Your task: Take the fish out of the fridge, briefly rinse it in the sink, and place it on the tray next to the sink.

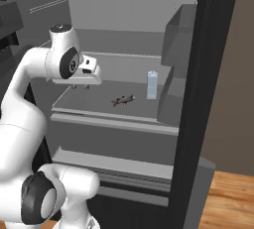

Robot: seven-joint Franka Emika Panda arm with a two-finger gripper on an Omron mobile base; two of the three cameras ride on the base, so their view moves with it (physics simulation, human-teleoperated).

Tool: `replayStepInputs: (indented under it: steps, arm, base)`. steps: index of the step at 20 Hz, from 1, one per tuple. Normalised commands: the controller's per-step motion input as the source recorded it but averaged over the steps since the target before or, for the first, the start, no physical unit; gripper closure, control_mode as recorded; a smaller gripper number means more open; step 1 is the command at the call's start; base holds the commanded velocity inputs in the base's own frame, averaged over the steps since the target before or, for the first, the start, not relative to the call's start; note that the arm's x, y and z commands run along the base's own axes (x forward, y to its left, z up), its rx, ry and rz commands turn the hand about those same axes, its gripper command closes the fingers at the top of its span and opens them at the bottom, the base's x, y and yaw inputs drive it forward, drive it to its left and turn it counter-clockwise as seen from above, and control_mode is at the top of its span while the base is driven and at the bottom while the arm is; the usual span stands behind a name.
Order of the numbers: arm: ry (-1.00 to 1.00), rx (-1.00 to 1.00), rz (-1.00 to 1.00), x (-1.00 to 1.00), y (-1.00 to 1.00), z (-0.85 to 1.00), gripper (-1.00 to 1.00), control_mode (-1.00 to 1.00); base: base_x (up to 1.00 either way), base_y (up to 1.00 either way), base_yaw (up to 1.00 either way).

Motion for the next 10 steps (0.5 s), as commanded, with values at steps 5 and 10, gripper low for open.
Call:
replayStepInputs:
  steps: [5,10]
  arm:
    - [0.00,0.00,0.00,0.00,0.01,0.00,-1.00,-1.00]
    - [0.02,0.00,-0.35,-0.07,-0.20,-0.23,-1.00,-1.00]
  base:
    - [0.00,0.00,0.00]
    - [0.00,0.00,0.00]
